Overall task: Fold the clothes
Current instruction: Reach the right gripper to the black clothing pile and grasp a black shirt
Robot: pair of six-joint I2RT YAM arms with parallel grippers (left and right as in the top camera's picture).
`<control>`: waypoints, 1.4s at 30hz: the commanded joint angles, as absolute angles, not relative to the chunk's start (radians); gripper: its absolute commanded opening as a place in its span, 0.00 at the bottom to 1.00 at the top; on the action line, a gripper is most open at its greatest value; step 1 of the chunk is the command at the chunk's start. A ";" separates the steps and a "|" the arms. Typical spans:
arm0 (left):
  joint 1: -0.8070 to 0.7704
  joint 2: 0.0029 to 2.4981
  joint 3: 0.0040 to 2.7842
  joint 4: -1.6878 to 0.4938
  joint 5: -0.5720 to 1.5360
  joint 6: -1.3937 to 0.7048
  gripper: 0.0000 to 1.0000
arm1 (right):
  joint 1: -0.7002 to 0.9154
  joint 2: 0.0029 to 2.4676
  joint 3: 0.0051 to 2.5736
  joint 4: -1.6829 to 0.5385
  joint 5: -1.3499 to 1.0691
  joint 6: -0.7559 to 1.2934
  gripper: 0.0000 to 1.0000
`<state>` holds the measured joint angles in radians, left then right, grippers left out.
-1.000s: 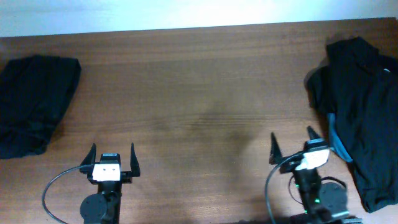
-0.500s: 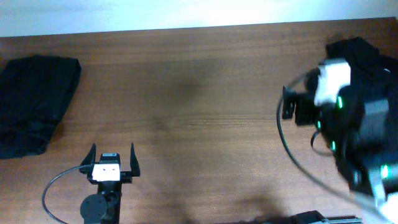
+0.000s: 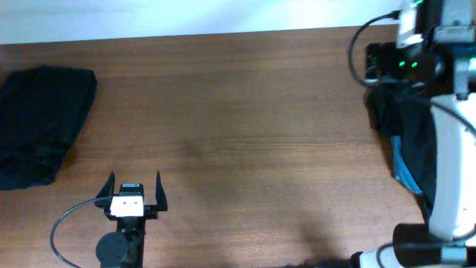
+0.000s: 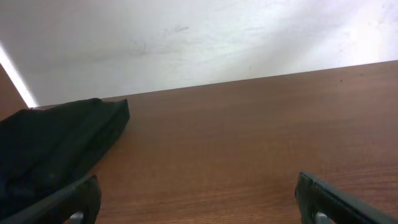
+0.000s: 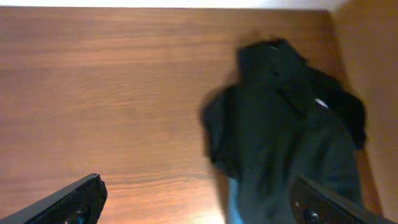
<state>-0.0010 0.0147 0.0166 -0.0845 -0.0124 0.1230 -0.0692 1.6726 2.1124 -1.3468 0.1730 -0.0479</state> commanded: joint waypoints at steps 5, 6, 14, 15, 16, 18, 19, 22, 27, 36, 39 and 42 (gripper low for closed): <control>-0.006 0.007 0.009 -0.083 -0.019 0.114 0.99 | -0.211 1.761 2.145 -1.322 0.189 -0.052 0.99; -0.006 0.007 0.009 -0.083 -0.019 0.114 0.99 | -0.221 1.770 2.145 -1.319 0.188 -0.052 0.99; -0.006 0.007 0.009 -0.083 -0.019 0.114 1.00 | -0.263 1.826 2.144 -1.228 0.109 -0.002 0.99; -0.006 0.007 0.009 -0.083 -0.019 0.114 0.99 | -0.263 1.837 2.144 -1.214 0.117 0.039 1.00; -0.006 0.007 0.009 -0.083 -0.019 0.114 0.99 | -0.263 1.848 2.144 -1.202 0.120 0.062 1.00; -0.006 0.007 0.009 -0.083 -0.019 0.114 0.99 | -0.261 1.877 2.144 -1.188 0.131 0.065 1.00; -0.006 0.007 0.009 -0.083 -0.019 0.114 0.99 | -0.260 1.894 2.144 -1.187 0.141 0.067 1.00; -0.006 0.007 0.009 -0.083 -0.020 0.114 0.99 | -0.260 1.953 2.144 -1.194 0.175 0.064 1.00; -0.006 0.007 0.009 -0.083 -0.019 0.114 0.99 | -0.258 2.062 2.144 -1.209 0.131 -0.009 0.98; -0.006 0.007 0.009 -0.083 -0.020 0.114 0.99 | -0.202 2.238 2.143 -1.166 0.171 -0.052 0.87; -0.006 0.007 0.009 -0.083 -0.019 0.114 0.99 | -0.196 2.276 2.143 -1.139 0.192 0.015 0.86; -0.006 0.007 0.009 -0.083 -0.020 0.114 0.99 | -0.194 2.308 2.143 -1.120 0.197 0.054 0.83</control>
<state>-0.0010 0.0147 0.0166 -0.0845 -0.0124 0.1230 -0.1982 2.2822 2.1281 -1.1290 0.1612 -0.0067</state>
